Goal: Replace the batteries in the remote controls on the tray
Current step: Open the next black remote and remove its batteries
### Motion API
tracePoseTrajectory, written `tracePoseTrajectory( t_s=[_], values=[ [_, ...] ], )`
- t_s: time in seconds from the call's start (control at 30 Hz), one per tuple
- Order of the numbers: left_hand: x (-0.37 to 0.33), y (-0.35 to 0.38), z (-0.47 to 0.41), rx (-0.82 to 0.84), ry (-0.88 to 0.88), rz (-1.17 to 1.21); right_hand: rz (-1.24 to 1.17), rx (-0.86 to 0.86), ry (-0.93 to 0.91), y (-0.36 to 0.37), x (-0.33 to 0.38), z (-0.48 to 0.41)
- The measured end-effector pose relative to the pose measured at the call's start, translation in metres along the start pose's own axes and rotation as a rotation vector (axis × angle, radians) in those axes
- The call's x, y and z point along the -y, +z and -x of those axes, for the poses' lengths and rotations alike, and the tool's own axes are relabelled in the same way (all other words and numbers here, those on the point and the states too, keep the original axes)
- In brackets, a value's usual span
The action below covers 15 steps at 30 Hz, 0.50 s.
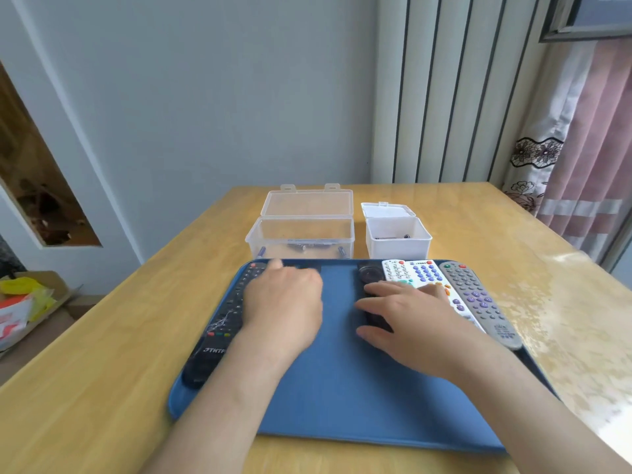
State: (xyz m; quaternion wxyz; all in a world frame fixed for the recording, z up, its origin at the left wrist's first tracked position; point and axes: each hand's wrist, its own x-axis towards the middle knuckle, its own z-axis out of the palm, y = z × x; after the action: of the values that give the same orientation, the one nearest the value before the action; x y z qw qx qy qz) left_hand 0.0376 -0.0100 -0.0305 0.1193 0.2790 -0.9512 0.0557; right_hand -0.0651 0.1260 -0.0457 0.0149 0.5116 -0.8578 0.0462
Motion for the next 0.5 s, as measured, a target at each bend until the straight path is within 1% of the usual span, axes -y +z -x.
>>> tracePoseTrajectory(
  t_s=[0.07,0.1,0.2,0.27,0.33,0.37,0.4,0.43,0.47,0.5],
  values=[
    [0.004,0.001,0.001,0.091,-0.016,-0.046,0.049,-0.014,0.026,0.001,-0.001,-0.001],
    [0.002,0.0,0.001,0.11,-0.01,-0.06,0.06,-0.03,0.03,0.0,0.0,-0.001],
    [-0.011,0.0,0.002,0.108,-0.022,-0.05,0.092,-0.084,0.021,0.005,0.001,-0.002],
    [-0.021,0.001,0.003,0.136,-0.045,-0.05,0.082,-0.108,0.021,0.007,0.0,-0.002],
    [-0.023,0.004,0.003,0.172,-0.069,0.004,0.061,-0.137,-0.001,0.009,-0.001,-0.001],
    [-0.019,0.003,0.001,0.2,-0.093,0.069,0.047,-0.164,-0.012,0.011,-0.002,-0.002],
    [-0.014,0.001,-0.001,0.231,-0.137,0.188,0.023,-0.207,-0.027,0.012,-0.003,-0.004],
    [-0.007,-0.001,-0.003,0.258,-0.192,0.389,-0.02,-0.262,-0.043,0.013,-0.004,-0.005],
    [-0.002,-0.003,-0.005,0.26,-0.237,0.67,-0.106,-0.321,-0.042,0.013,-0.005,-0.007],
    [0.002,-0.004,-0.007,0.224,-0.267,0.989,-0.25,-0.371,-0.033,0.01,-0.004,-0.007]
  ],
)
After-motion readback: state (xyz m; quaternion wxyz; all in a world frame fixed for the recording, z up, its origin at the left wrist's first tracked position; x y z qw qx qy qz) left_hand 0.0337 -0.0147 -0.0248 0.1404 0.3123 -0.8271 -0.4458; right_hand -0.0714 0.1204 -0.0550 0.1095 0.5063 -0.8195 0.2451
